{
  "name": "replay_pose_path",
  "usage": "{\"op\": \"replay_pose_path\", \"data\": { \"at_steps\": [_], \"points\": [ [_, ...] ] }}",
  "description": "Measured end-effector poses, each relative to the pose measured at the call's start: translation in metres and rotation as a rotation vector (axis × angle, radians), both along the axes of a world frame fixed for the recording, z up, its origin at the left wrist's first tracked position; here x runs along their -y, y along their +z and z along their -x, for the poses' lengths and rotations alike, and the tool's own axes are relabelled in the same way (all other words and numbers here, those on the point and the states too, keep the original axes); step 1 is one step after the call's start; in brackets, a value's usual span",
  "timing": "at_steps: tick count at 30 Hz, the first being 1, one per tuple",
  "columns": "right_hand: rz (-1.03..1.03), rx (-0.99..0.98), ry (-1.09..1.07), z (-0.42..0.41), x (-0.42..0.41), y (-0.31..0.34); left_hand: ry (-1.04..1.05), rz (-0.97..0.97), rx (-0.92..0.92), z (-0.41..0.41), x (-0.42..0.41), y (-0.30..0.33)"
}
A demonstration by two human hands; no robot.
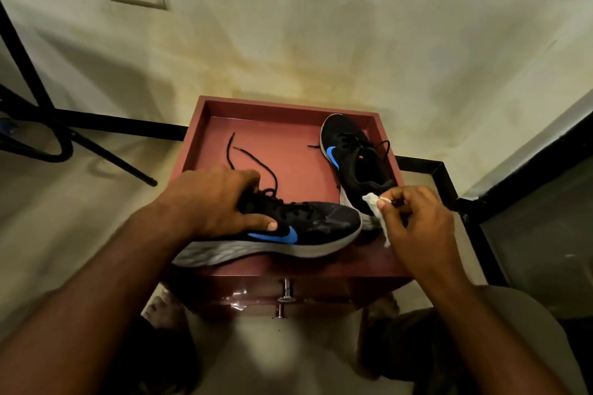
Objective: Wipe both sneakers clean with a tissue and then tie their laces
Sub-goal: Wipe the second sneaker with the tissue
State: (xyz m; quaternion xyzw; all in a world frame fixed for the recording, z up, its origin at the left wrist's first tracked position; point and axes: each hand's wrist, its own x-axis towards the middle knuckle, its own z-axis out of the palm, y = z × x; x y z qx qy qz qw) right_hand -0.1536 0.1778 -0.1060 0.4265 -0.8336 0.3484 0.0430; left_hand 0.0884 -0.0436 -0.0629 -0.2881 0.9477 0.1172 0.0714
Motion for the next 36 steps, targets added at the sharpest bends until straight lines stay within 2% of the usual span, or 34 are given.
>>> {"op": "replay_pose_path", "data": {
  "at_steps": [2,5,7,10,13,17,23,27,33,36],
  "points": [
    [0.008,-0.003,0.046,-0.006,0.003,-0.005,0.032,0.198,0.096,0.007,-0.005,-0.004],
    [-0.009,-0.027,0.107,-0.007,0.009,-0.012,-0.018,0.335,-0.036,0.014,-0.014,-0.004],
    [-0.029,-0.056,0.092,-0.007,0.012,-0.017,-0.117,0.267,-0.021,0.021,-0.026,-0.008],
    [-0.019,-0.084,0.067,-0.007,0.015,-0.015,-0.212,0.113,0.123,0.034,-0.05,-0.026],
    [-0.046,-0.062,0.124,0.004,0.019,-0.009,-0.22,0.109,0.159,0.04,-0.054,-0.036],
    [-0.078,-0.068,0.318,0.019,0.021,-0.005,-0.235,0.131,0.232,0.042,-0.045,-0.038],
    [-0.145,-0.146,0.507,0.047,0.011,0.004,-0.256,0.119,0.191,0.043,-0.043,-0.036],
    [-0.183,-0.206,0.373,0.061,0.022,-0.003,-0.305,0.107,0.154,0.042,-0.038,-0.033],
    [0.063,-0.103,0.176,0.043,0.033,0.001,-0.309,-0.118,0.092,0.037,-0.018,-0.023],
    [0.104,-0.072,0.193,0.024,0.028,0.002,-0.301,-0.038,0.108,0.043,-0.018,-0.025]
  ]
}}
